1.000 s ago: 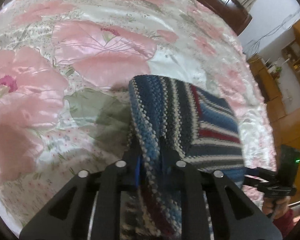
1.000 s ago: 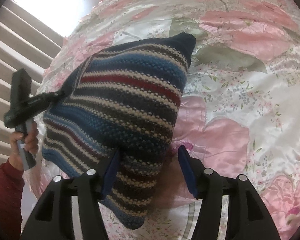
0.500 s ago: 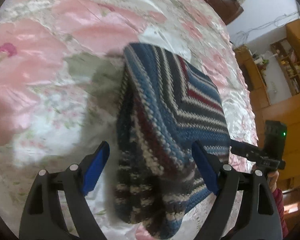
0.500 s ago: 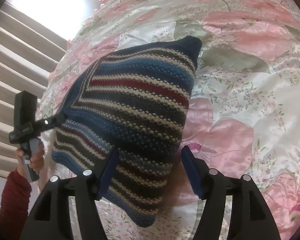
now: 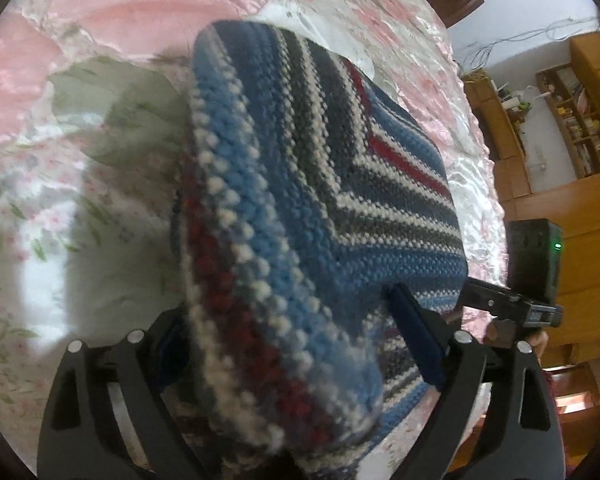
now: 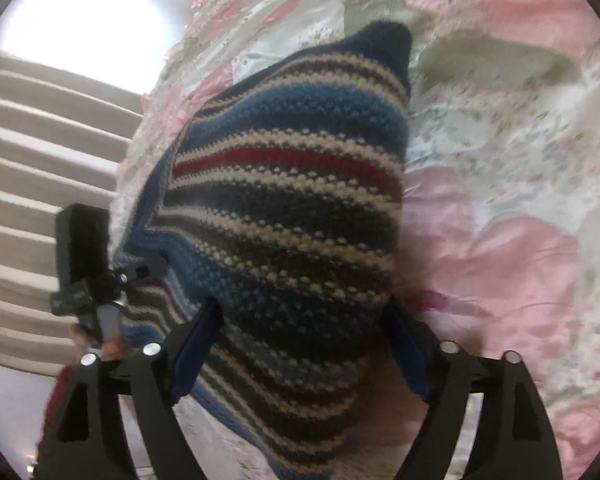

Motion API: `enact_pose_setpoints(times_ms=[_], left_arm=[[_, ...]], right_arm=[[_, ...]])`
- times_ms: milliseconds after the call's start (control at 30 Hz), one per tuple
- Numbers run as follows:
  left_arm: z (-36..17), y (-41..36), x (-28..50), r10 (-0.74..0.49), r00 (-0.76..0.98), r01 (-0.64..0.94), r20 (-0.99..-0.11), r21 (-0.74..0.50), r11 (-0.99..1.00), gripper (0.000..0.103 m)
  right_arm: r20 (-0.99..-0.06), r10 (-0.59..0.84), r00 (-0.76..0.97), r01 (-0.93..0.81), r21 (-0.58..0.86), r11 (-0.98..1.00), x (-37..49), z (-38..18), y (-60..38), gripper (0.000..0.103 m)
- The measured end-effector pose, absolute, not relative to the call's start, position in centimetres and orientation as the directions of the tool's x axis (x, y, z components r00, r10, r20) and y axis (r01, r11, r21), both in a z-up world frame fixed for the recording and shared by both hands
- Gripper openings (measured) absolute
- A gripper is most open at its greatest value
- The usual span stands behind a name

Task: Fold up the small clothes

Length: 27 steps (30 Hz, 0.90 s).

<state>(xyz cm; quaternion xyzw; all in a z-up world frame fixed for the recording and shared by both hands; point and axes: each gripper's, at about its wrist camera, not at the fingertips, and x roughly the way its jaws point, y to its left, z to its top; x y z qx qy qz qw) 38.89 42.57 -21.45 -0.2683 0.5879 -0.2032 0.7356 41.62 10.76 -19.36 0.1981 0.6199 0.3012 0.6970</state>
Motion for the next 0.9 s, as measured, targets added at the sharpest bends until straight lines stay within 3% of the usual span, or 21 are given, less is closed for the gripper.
enact_pose_setpoints(times_ms=[100, 200, 233, 267, 333, 467, 700, 900], left_arm=[[-22.0, 42.1, 39.3, -0.637, 0.194, -0.017, -0.746, -0.652, 0.758, 0.096], [-22.3, 41.7, 39.7, -0.643, 0.186, -0.031, -0.743, -0.659, 0.752, 0.096], [-22.2, 41.4, 39.8, -0.64, 0.185, -0.021, -0.746, -0.654, 0.756, 0.09], [-22.2, 41.0, 39.6, -0.639, 0.184, -0.01, -0.747, -0.652, 0.758, 0.074], [-22.2, 40.4, 39.3, -0.669, 0.18, -0.015, -0.721, -0.682, 0.731, 0.06], [-21.6, 39.6, 38.5, -0.712, 0.21, -0.018, -0.671, -0.73, 0.683, 0.046], [-17.4, 33.4, 36.0, -0.756, 0.241, 0.062, -0.608, -0.768, 0.638, 0.042], [-14.6, 24.3, 32.6, -0.747, 0.235, 0.158, -0.622, -0.734, 0.661, 0.042]], right_arm=[[-0.713, 0.701, 0.028, -0.135, 0.692, 0.709, 42.0, -20.5, 11.0, 0.086], [-0.676, 0.737, 0.025, -0.105, 0.731, 0.674, 42.0, -21.2, 10.9, 0.077], [-0.674, 0.738, 0.033, -0.114, 0.731, 0.673, 42.0, -21.0, 10.9, 0.07], [-0.671, 0.74, 0.048, -0.13, 0.731, 0.67, 41.7, -20.5, 10.8, 0.061], [-0.662, 0.746, 0.07, -0.157, 0.731, 0.663, 41.3, -19.6, 10.4, 0.052], [-0.631, 0.767, 0.119, -0.193, 0.743, 0.641, 40.4, -17.4, 8.8, 0.045], [-0.627, 0.764, 0.15, -0.238, 0.727, 0.643, 37.0, -12.9, 2.4, 0.043], [-0.654, 0.733, 0.187, -0.267, 0.684, 0.679, 32.8, -10.3, -4.7, 0.043]])
